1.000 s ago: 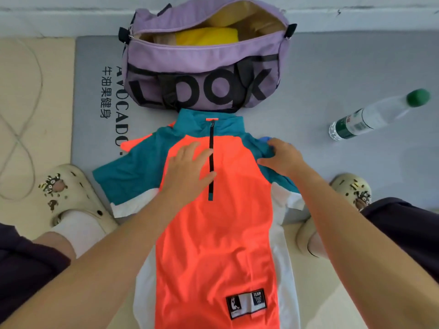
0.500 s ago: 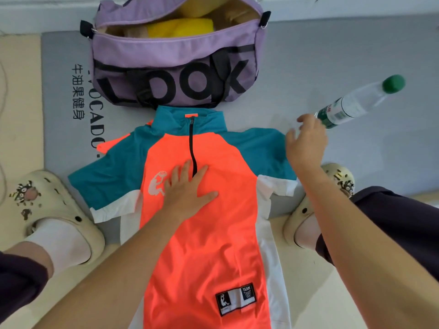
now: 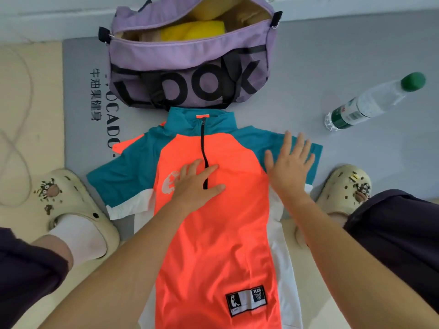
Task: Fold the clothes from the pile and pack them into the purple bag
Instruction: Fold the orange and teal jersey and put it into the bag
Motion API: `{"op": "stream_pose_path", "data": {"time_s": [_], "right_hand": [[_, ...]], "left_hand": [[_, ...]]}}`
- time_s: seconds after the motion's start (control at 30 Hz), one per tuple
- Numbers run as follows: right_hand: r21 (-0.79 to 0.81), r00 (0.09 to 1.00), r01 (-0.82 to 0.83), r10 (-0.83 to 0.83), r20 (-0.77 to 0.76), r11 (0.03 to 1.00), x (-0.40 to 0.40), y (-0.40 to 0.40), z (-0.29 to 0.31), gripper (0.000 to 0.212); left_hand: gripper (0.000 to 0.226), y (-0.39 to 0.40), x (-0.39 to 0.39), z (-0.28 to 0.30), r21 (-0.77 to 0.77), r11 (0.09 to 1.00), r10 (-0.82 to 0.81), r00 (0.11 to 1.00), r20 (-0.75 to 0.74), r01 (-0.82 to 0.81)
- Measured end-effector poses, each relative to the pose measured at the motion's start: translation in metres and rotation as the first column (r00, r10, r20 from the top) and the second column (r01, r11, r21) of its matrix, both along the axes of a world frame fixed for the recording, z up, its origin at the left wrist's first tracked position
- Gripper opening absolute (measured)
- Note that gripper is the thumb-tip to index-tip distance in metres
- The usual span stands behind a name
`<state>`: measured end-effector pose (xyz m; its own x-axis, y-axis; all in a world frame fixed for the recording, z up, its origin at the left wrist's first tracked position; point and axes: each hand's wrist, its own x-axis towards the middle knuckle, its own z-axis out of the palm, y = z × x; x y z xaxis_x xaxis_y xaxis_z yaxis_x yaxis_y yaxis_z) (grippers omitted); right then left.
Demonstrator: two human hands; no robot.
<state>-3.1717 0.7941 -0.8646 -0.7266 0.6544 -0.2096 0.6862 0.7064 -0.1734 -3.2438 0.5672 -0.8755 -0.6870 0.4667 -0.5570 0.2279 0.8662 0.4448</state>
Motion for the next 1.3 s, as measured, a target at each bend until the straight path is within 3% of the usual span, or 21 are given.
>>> {"op": "stream_pose_path", "data": {"time_s": [0.07, 0.13, 0.2, 0.27, 0.33, 0.47, 0.6, 0.67, 0.8, 0.87, 0.97, 1.1, 1.2, 1.3], "right_hand": [[0.017, 0.966, -0.225, 0.226, -0.125, 0.974, -0.013, -0.045, 0.002, 0.066], [0.040, 0.908, -0.401, 0.402, -0.117, 0.915, -0.023, -0.087, -0.003, 0.063], [-0.017, 0.851, -0.524, 0.523, -0.034, 0.851, -0.028, -0.113, -0.017, 0.065], [-0.101, 0.824, -0.557, 0.563, 0.056, 0.825, -0.027, -0.120, -0.036, 0.070], [-0.085, 0.825, -0.550, 0.557, 0.101, 0.830, -0.025, -0.119, -0.049, 0.072], [-0.044, 0.832, -0.545, 0.546, 0.092, 0.837, -0.026, -0.115, -0.054, 0.074], [-0.017, 0.836, -0.541, 0.540, 0.097, 0.841, -0.025, -0.114, -0.055, 0.074], [-0.019, 0.834, -0.542, 0.541, 0.108, 0.840, -0.025, -0.115, -0.055, 0.074], [-0.077, 0.825, -0.545, 0.550, 0.131, 0.835, -0.029, -0.111, -0.043, 0.075], [-0.119, 0.829, -0.542, 0.552, 0.090, 0.832, -0.029, -0.107, -0.031, 0.077], [-0.146, 0.885, -0.465, 0.455, -0.096, 0.873, -0.019, -0.099, -0.008, 0.078], [-0.205, 0.939, -0.194, 0.121, -0.322, 0.959, 0.017, -0.089, 0.011, 0.072], [-0.315, 0.942, 0.080, -0.175, -0.287, 0.946, 0.055, -0.078, 0.012, 0.062], [-0.484, 0.892, 0.325, -0.433, -0.128, 0.813, 0.090, -0.068, 0.006, 0.050]], "left_hand": [[0.035, -0.009, -0.012, 0.006, 0.228, 0.952, 0.201, 0.979, 0.031, -0.203], [0.016, -0.027, -0.027, 0.012, 0.358, 0.844, 0.424, 0.906, 0.014, -0.400], [0.014, -0.056, -0.046, 0.015, 0.352, 0.749, 0.623, 0.778, -0.086, -0.561], [0.018, -0.089, -0.063, 0.013, 0.298, 0.691, 0.720, 0.662, -0.208, -0.658], [0.027, -0.117, -0.079, 0.007, 0.225, 0.687, 0.726, 0.639, -0.254, -0.691], [0.044, -0.144, -0.097, -0.009, 0.037, 0.775, 0.628, 0.762, -0.158, -0.631], [0.016, -0.155, -0.107, -0.019, -0.030, 0.807, 0.572, 0.794, -0.205, -0.590], [0.016, -0.157, -0.109, -0.014, 0.039, 0.763, 0.627, 0.723, -0.288, -0.646], [0.015, -0.151, -0.104, 0.008, 0.299, 0.633, 0.749, 0.467, -0.471, -0.714], [0.028, -0.144, -0.090, 0.016, 0.297, 0.603, 0.772, 0.446, -0.454, -0.741], [0.031, -0.126, -0.051, 0.017, 0.237, 0.503, 0.859, 0.452, -0.240, -0.831], [0.032, -0.108, 0.016, 0.011, 0.108, 0.377, 0.926, 0.378, -0.011, -0.920], [0.043, -0.110, 0.052, 0.007, -0.037, 0.389, 0.919, 0.390, -0.051, -0.921], [0.053, -0.125, 0.065, 0.005, -0.137, 0.354, 0.933, 0.360, -0.014, -0.925]]}}
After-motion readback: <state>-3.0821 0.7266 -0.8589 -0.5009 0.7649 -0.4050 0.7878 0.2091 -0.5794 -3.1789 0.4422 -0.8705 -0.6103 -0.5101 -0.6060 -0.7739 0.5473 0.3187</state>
